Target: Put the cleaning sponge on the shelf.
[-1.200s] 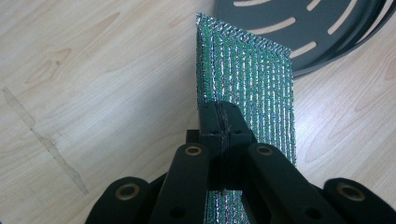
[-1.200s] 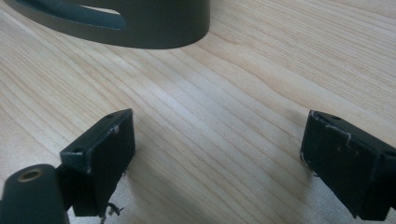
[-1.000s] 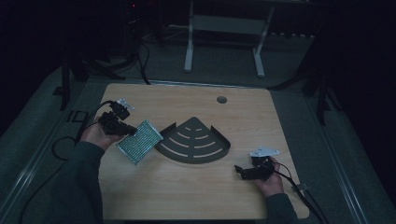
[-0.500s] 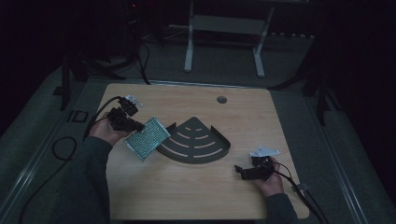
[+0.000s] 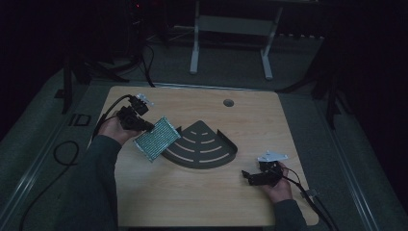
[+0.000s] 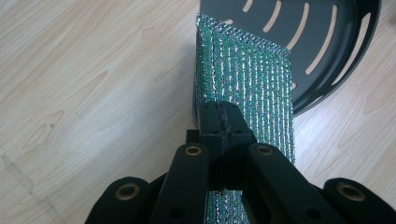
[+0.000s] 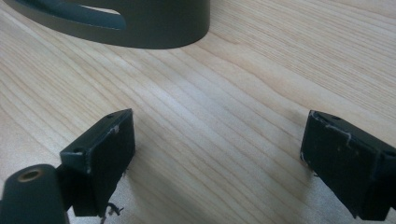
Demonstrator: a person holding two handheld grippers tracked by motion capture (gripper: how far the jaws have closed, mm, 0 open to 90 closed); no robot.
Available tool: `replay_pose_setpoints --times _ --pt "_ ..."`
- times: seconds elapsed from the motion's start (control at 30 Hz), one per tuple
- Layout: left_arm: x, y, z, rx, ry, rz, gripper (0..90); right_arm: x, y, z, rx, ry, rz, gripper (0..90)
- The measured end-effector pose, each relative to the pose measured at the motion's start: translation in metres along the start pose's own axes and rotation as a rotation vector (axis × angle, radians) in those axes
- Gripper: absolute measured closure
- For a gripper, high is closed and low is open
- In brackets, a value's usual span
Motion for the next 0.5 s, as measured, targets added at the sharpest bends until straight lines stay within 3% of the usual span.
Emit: replay_pose_setpoints --times 0.5 --pt "-0.014 0.009 0.0 -0.004 0.012 0.01 90.0 0.0 0.0 0.0 0.0 0.001 0.0 9.7"
Point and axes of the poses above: each handheld gripper's, and its own axes: y roughly forward along the jaws, x roughly out of its underside, z roughly to its right, the point moved 1 cm from there along y, roughly forward along the jaws, and after that the axes turned 3 degrees about z, right-handed, at the moved point
